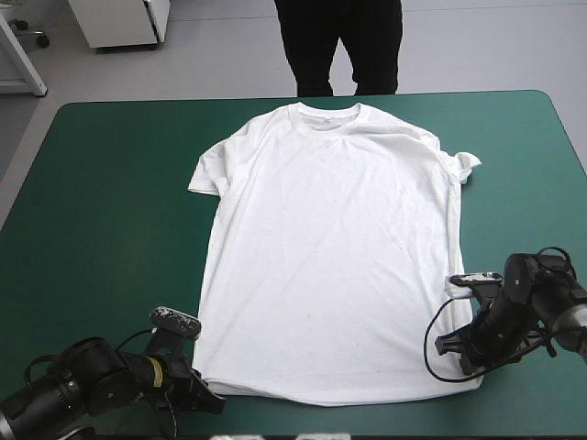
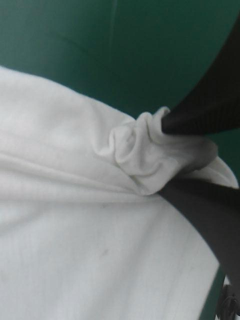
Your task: Fold the cloth
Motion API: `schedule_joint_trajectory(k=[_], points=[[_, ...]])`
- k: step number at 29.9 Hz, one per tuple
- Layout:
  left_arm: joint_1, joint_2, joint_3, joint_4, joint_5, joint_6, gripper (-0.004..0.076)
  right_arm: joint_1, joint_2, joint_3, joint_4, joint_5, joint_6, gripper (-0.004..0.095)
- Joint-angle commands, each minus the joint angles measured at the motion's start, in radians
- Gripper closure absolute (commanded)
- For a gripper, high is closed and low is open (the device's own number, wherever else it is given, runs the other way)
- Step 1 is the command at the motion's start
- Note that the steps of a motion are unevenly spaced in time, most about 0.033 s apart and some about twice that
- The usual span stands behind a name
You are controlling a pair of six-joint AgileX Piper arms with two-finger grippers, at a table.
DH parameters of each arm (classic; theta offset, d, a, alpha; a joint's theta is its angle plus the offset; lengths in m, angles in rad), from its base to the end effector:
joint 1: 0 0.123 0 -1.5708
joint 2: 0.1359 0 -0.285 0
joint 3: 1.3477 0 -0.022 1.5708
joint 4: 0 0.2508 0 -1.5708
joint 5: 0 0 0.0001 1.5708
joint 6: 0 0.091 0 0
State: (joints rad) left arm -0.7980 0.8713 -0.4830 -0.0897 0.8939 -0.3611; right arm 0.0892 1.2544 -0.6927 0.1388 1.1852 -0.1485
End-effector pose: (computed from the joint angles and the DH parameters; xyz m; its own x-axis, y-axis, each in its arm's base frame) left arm 0.0842 -0.0955 0.2261 -0.8900 0.3335 -0.3109 0.4063 0.8896 -0.2089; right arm 0.1724 0.0271 0.2184 -0.9804 -0.1831 0.0728 -0.1722 0.9757 0.1353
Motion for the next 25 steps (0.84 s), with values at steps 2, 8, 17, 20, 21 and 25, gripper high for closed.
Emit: schedule_joint_trajectory(k=[2,8,17,20,21,25], points=[[-0.007,-0.007,-0.094,-0.003,-0.015,-0.013,0.0425,0.003,-0.021,-0.099,-0.002,0.058,0.017,0.0286],[-0.007,-0.007,-0.273,0.136,0.083,-0.101,0.0276,0.003,-0.05,-0.274,-0.017,0.062,0.044,0.0277],[0.049,0.168,-0.556,0.698,0.109,-0.286,0.0276,0.003,-0.047,-0.564,-0.179,-0.085,0.149,0.0276],[0.127,0.276,-0.625,0.702,0.078,-0.274,0.0276,0.003,-0.04,-0.621,-0.181,-0.114,0.155,0.0277],[0.148,0.302,-0.643,0.697,0.065,-0.27,0.0276,0.003,-0.038,-0.633,-0.183,-0.114,0.155,0.0277],[0.251,0.411,-0.728,0.607,-0.011,-0.179,0.0276,0.003,-0.032,-0.651,-0.192,-0.114,0.155,0.0277]])
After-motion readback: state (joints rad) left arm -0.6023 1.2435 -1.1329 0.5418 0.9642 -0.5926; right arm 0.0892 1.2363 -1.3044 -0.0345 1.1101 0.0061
